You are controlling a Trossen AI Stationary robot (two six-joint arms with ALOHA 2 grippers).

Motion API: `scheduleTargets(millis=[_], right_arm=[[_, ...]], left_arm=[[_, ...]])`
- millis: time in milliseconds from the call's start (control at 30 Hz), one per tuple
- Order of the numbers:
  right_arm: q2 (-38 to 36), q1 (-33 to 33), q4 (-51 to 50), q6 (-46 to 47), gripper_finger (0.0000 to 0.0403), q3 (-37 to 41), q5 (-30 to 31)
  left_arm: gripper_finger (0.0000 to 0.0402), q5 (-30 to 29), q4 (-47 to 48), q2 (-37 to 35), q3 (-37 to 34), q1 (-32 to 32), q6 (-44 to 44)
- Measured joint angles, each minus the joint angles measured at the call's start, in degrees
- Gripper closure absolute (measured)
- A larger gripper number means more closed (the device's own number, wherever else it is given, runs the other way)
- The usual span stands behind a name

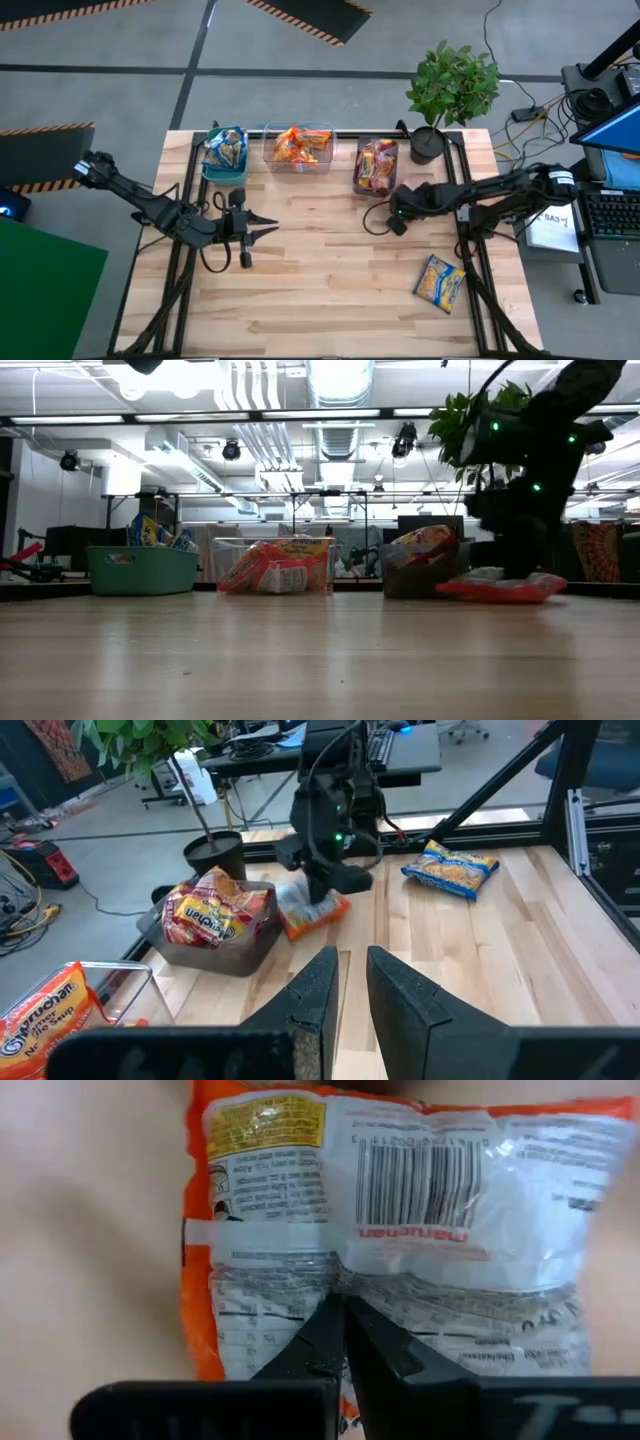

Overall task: Sort Maruchan noodles
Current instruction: Put the orange noodle pack into the transparent bin

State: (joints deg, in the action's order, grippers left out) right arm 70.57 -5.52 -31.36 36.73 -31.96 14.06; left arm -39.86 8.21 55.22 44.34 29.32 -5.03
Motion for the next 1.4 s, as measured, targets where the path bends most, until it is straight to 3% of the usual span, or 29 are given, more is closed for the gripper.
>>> scheduleTargets(millis=[133,267,333,433,667,800,900,1133,1400], right_arm=[[0.14,4.36,15.85,3.35,0.0394,0.21,-6.82],[1.35,8.71,36.43,5.47,0.0394,-0.46,-7.95],[1.79,9.44,40.72,4.51,0.0394,-2.62,-8.18],[1.63,9.23,35.14,3.95,0.0394,-7.62,-8.68],[1.69,9.18,2.75,7.01,0.0394,-20.03,-10.18],[1.86,9.16,-13.71,10.72,0.0394,-21.45,-9.91],[1.86,9.16,-19.72,13.15,0.0394,-19.05,-8.61],[2.44,9.24,-11.07,17.58,0.0394,-8.29,-7.46],[4.46,9.24,17.5,18.57,0.0394,-4.38,-8.1]], left_arm=[[0.0361,-0.07,0.0,0.0,-0.04,-0.03,0.02],[0.0361,-0.07,0.0,0.0,-0.07,-0.07,0.02],[0.0361,-0.07,0.0,0.02,-0.07,-0.07,0.02],[0.0361,-0.07,-0.05,0.32,-0.09,-0.07,0.02],[0.0361,-0.09,-0.27,3.44,-0.11,-0.15,2.41],[0.0361,-0.09,-2.39,4.72,-0.11,-0.15,4.83],[0.0361,-0.09,-2.82,4.99,-0.02,-0.15,5.37],[0.0361,-0.07,-2.75,5.63,0.92,-0.15,5.21],[0.0361,-0.09,-2.8,6.01,0.92,-0.15,5.66]])
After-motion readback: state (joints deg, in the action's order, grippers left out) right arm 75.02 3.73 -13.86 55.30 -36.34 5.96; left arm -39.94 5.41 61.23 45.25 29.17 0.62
